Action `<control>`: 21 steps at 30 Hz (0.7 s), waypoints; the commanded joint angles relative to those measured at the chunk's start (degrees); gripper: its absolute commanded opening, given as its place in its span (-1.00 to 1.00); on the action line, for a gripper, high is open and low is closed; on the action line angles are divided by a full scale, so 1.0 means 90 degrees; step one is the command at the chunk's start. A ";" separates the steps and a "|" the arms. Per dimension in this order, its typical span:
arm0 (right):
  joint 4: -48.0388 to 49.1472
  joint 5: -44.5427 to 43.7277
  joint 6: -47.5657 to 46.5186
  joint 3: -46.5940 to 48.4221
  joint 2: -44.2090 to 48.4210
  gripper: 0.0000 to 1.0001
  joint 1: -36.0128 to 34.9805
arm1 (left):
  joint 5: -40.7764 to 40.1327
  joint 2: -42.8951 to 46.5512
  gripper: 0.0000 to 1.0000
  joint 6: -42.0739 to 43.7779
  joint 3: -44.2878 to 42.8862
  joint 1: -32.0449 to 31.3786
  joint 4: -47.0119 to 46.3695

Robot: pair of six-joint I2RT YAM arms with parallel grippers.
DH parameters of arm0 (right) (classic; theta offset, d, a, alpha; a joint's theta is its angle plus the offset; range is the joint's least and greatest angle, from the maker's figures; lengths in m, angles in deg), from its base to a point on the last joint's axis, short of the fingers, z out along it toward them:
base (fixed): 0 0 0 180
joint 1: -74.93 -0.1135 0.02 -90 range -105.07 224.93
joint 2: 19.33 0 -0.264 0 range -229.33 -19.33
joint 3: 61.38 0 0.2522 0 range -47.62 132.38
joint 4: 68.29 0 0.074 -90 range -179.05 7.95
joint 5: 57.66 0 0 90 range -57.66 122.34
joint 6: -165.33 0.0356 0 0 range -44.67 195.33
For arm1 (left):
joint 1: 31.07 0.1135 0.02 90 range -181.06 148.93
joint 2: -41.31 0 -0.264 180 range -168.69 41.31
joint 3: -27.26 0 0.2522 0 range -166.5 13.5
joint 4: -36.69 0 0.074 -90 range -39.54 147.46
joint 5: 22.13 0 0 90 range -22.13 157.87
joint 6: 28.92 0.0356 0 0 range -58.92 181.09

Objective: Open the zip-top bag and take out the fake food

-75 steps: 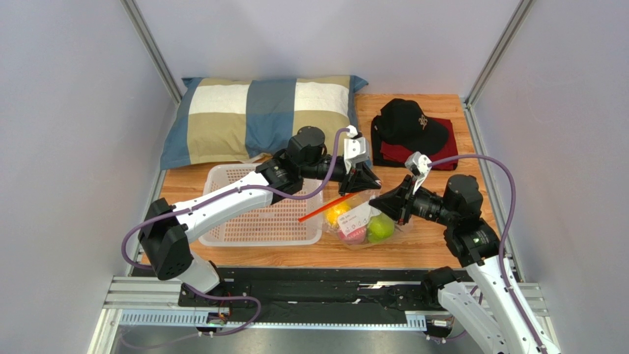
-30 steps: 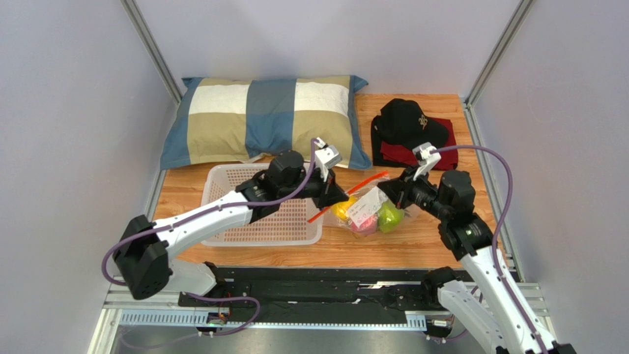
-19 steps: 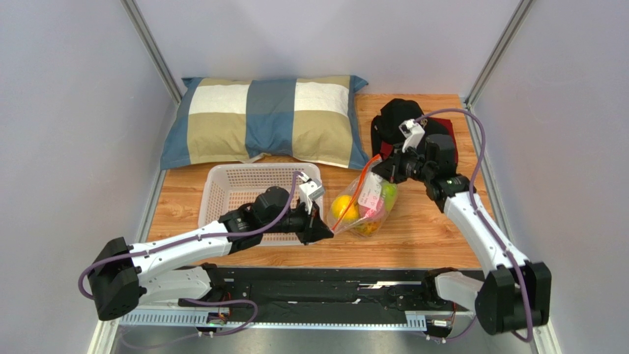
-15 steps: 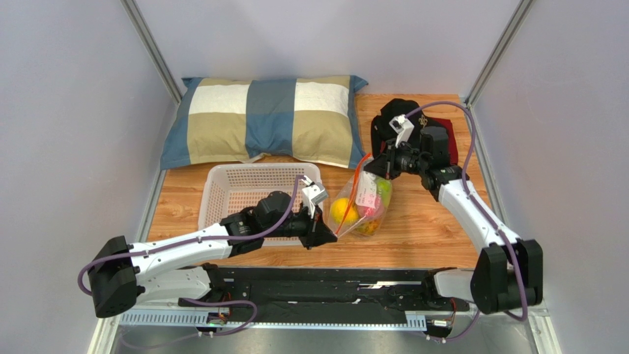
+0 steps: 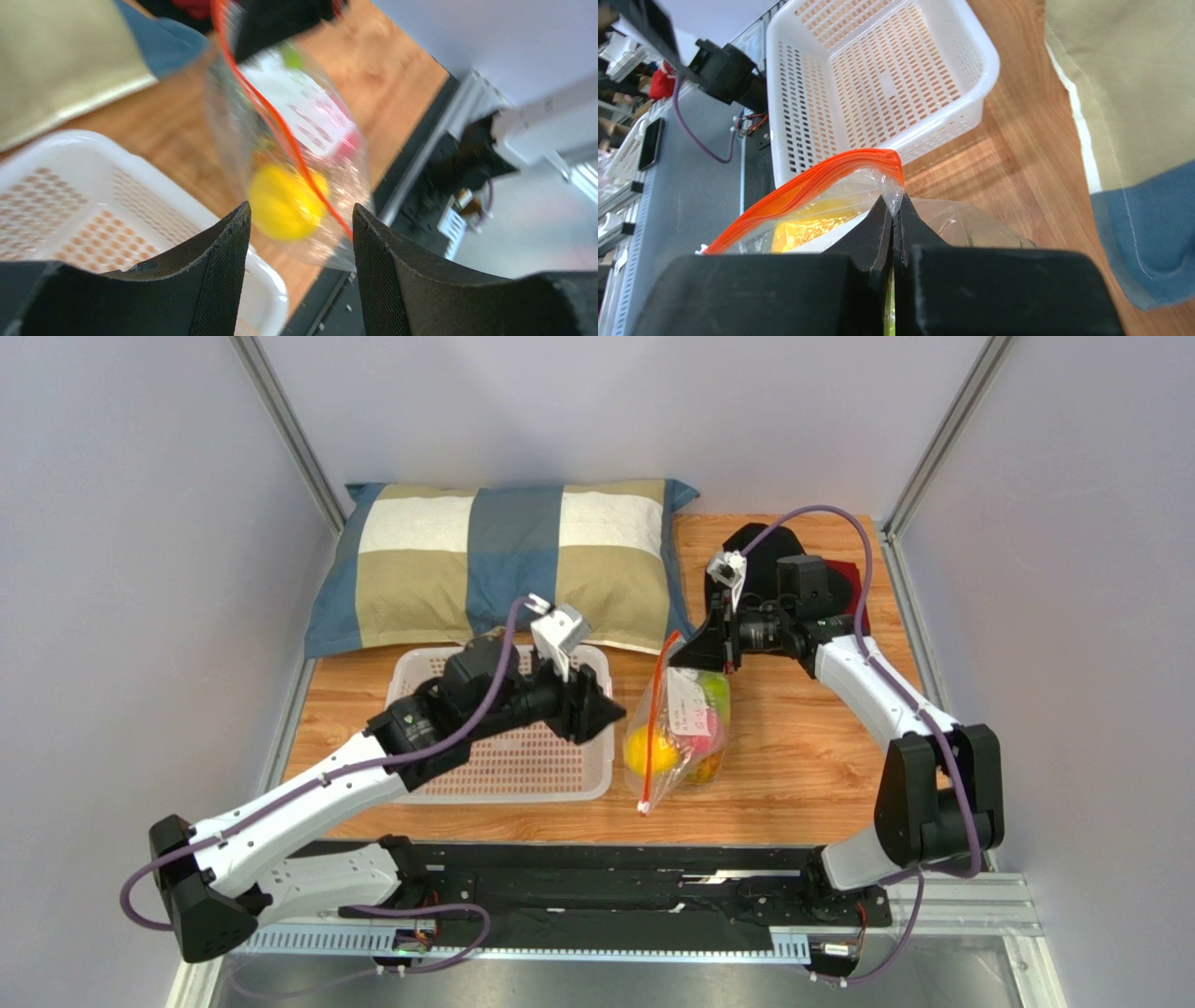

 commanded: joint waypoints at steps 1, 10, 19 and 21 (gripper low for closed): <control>-0.0829 0.0707 -0.1127 0.0474 -0.0292 -1.00 -0.0144 | 0.0056 -0.0482 0.12 0.0364 -0.0624 0.0608 0.0410; -0.0839 0.0561 -0.1040 0.0503 -0.0283 -1.00 -0.0203 | 0.0975 -0.1793 0.03 0.0083 -0.1057 0.0735 -0.0263; -0.0810 0.0375 -0.0942 0.0503 -0.0273 -1.00 -0.0203 | 0.1268 -0.2067 0.22 -0.0455 -0.0988 0.0735 -0.0888; -0.0790 0.0307 -0.0923 0.0484 -0.0254 -1.00 -0.0212 | 0.1161 -0.2115 0.22 -0.0533 -0.0978 0.0726 -0.0918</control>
